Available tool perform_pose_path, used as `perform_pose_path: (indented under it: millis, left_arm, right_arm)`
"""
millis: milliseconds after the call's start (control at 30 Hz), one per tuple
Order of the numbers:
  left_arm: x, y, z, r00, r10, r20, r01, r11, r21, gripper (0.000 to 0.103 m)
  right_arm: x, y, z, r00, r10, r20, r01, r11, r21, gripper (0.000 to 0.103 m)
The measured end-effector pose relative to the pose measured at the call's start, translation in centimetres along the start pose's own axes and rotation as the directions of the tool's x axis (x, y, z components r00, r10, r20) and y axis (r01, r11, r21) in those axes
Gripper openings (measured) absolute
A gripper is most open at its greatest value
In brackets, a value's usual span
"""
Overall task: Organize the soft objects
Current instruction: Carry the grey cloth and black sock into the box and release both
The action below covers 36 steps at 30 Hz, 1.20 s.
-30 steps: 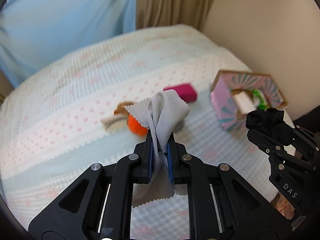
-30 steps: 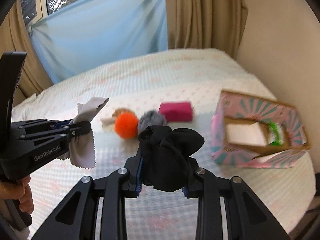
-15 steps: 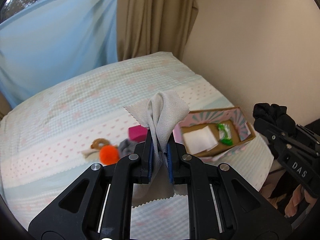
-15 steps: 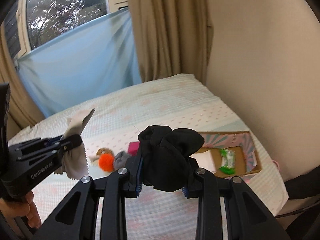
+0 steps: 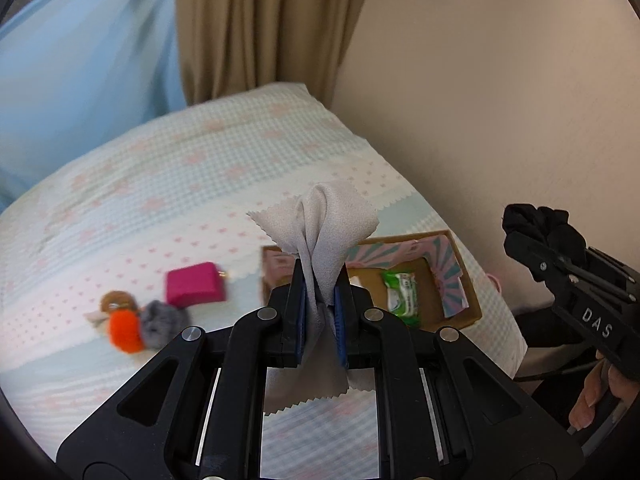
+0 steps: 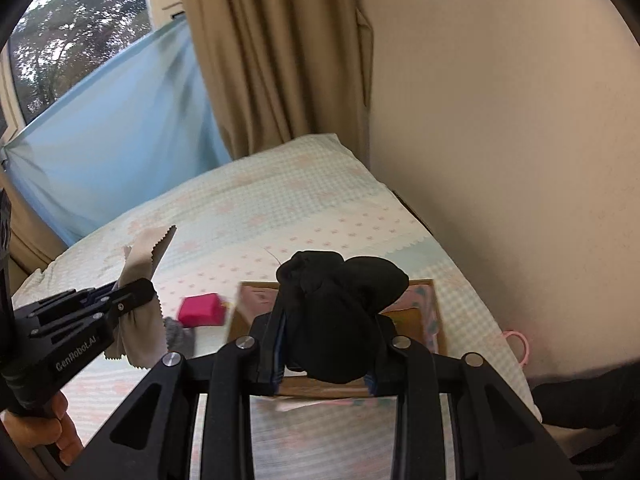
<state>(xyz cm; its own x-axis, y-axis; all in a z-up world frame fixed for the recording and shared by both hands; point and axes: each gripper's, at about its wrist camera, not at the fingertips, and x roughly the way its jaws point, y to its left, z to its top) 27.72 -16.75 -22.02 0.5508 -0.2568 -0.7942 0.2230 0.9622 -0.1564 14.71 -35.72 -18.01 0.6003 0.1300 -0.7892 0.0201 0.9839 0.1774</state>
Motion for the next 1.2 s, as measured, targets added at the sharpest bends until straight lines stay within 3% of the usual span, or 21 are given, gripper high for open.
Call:
perform_pose_path:
  millis: [167,333,433,533,767,867,900,933,967,1000,1033,1100,1200]
  left_arm:
    - [6.1,-2.5,-0.4,0.996,0.001,-0.095,-0.002,1.0,-0.011,0.01]
    - [11.5,-3.0,-1.9,0.98,0.013,-0.2,-0.021,0.999,-0.037,0.01]
    - [14.6,-2.8,-2.8,0.965,0.021,-0.262,-0.037,0.998,-0.057,0.01]
    - [17.2,-2.4,-3.5,0.947,0.029,-0.318,-0.054,0.996,-0.069,0.01]
    - [21.4,-1.7,-5.1,0.877,0.087,-0.473,-0.124,0.991,-0.049,0.01]
    - [21.8,-1.7,-5.2,0.867,0.082,-0.491,-0.117,0.992,-0.041,0.01]
    - [21.8,-1.9,-5.2,0.866,0.087,-0.492,-0.116,0.993,-0.03,0.011]
    - [21.8,-2.2,-5.3,0.862,0.092,-0.499,-0.112,0.994,-0.01,0.016]
    - [21.7,-2.5,-5.3,0.857,0.097,-0.507,-0.11,0.994,0.004,0.042]
    - [21.7,-2.7,-5.3,0.854,0.102,-0.51,-0.11,0.994,0.014,0.068]
    - [21.6,-2.8,-5.2,0.856,0.106,-0.506,-0.111,0.994,0.021,0.1]
    - [21.3,-2.8,-5.3,0.868,0.098,-0.487,-0.104,0.994,0.015,0.103]
    - [21.3,-2.4,-5.2,0.869,0.072,-0.489,-0.089,0.996,-0.01,0.103]
  right_arm:
    - [4.6,-4.2,0.7,0.995,0.013,-0.096,-0.008,0.999,0.045,0.027]
    - [10.2,-6.9,0.3,0.973,0.055,-0.223,-0.037,0.996,0.083,0.027]
    - [13.2,-7.7,-0.3,0.951,0.093,-0.295,-0.062,0.992,0.112,0.027]
    - [16.5,-7.7,-0.8,0.914,0.164,-0.371,-0.112,0.981,0.157,0.027]
    - [21.7,-6.2,-1.5,0.844,0.235,-0.482,-0.163,0.969,0.187,0.027]
    - [23.4,-6.2,-1.5,0.822,0.26,-0.507,-0.17,0.961,0.217,0.028]
    - [23.7,-6.2,-1.4,0.818,0.265,-0.51,-0.171,0.96,0.224,0.034]
    - [23.9,-6.1,-1.4,0.819,0.263,-0.51,-0.168,0.96,0.226,0.053]
    - [24.0,-6.1,-1.3,0.822,0.262,-0.506,-0.165,0.96,0.227,0.065]
    - [24.1,-6.1,-1.2,0.824,0.263,-0.502,-0.167,0.959,0.229,0.09]
    - [24.1,-6.2,-1.1,0.825,0.264,-0.5,-0.169,0.959,0.227,0.103]
    - [23.9,-6.4,-1.1,0.827,0.235,-0.511,-0.149,0.967,0.204,0.103]
    - [23.6,-6.9,-1.3,0.833,0.201,-0.515,-0.121,0.975,0.185,0.103]
